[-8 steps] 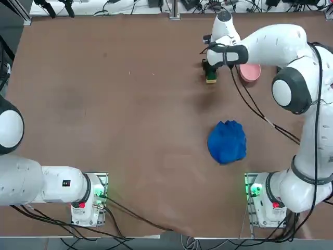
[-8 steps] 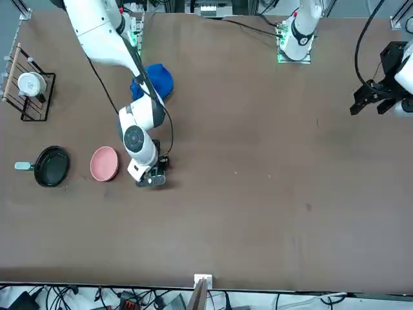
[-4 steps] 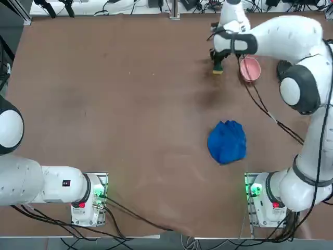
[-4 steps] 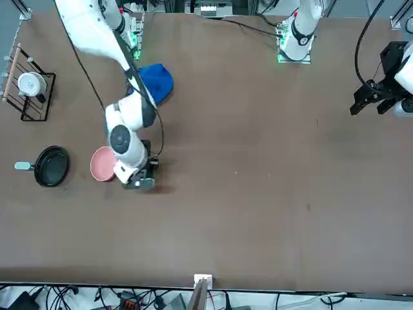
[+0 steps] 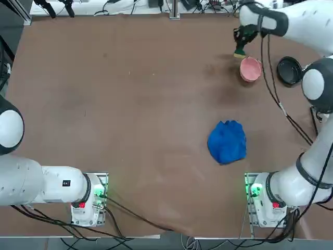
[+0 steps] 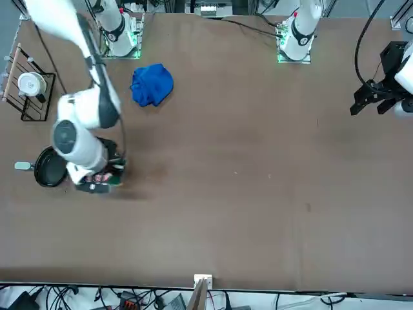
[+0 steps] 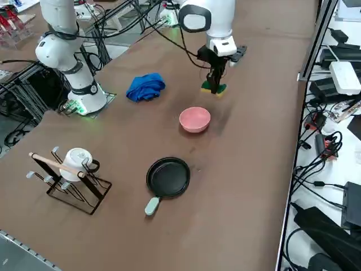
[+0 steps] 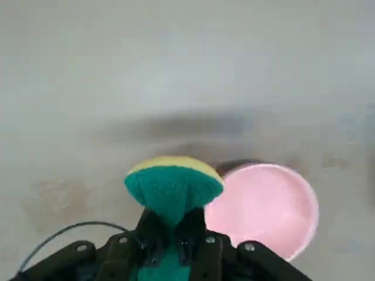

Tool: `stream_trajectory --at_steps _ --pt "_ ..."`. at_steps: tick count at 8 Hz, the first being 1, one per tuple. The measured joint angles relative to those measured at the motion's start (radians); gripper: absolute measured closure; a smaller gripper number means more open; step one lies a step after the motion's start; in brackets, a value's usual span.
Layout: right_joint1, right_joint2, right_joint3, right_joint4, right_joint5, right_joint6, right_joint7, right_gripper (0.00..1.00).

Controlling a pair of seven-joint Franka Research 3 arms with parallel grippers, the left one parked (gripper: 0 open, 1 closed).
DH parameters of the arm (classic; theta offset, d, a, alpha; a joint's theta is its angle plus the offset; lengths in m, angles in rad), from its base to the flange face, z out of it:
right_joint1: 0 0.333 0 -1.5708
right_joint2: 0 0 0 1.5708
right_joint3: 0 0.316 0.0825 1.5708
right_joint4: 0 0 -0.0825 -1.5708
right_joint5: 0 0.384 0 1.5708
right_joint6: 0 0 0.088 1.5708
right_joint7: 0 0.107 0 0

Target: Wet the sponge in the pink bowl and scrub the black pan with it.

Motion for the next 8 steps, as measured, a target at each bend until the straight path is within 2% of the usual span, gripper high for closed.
stream_trajectory --at_steps 4,8 --pt "-0.139 -0.020 0.000 -0.007 -0.010 -0.066 -0.112 0.86" --pt "-0.148 -0.004 0.022 -0.067 -0.010 -0.072 -0.124 0.86"
